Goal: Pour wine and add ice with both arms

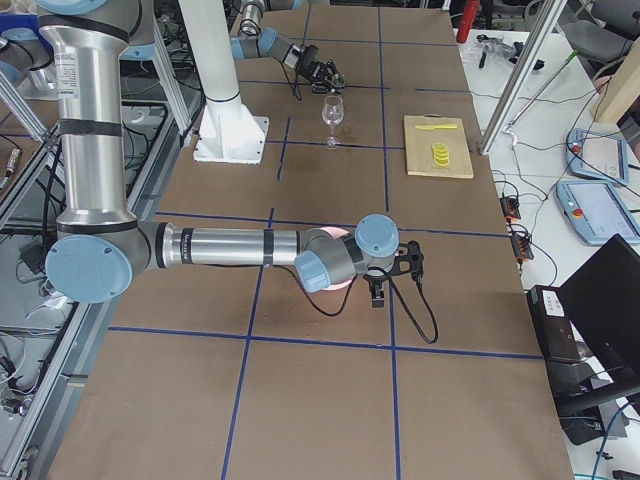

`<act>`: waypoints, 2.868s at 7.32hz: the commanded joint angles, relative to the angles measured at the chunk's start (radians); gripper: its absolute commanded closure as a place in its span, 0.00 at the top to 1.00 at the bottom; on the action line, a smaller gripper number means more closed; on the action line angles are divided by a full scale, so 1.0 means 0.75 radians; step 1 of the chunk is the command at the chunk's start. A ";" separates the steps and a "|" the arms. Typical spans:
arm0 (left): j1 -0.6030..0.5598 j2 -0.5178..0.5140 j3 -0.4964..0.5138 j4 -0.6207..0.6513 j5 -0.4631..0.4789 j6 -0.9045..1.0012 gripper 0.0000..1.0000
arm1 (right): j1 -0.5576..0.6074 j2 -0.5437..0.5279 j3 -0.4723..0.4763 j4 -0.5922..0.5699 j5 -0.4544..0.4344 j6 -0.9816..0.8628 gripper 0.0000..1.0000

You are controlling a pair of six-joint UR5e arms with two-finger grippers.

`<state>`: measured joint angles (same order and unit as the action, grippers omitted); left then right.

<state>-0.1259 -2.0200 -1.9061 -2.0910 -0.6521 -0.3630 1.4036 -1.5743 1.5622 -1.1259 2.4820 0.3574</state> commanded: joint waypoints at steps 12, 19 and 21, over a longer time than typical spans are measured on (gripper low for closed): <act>-0.090 -0.174 -0.154 0.768 -0.215 0.651 0.00 | 0.000 -0.010 -0.015 0.000 0.000 0.000 1.00; -0.096 -0.225 -0.164 0.917 -0.245 1.042 0.00 | 0.000 -0.014 -0.007 0.000 0.002 0.004 1.00; -0.106 -0.223 -0.195 0.915 -0.255 1.047 0.00 | 0.000 -0.012 -0.011 0.000 0.002 0.002 1.00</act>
<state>-0.2008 -2.1884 -2.0348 -1.4042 -0.8403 0.4160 1.4036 -1.5834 1.5549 -1.1260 2.4835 0.3595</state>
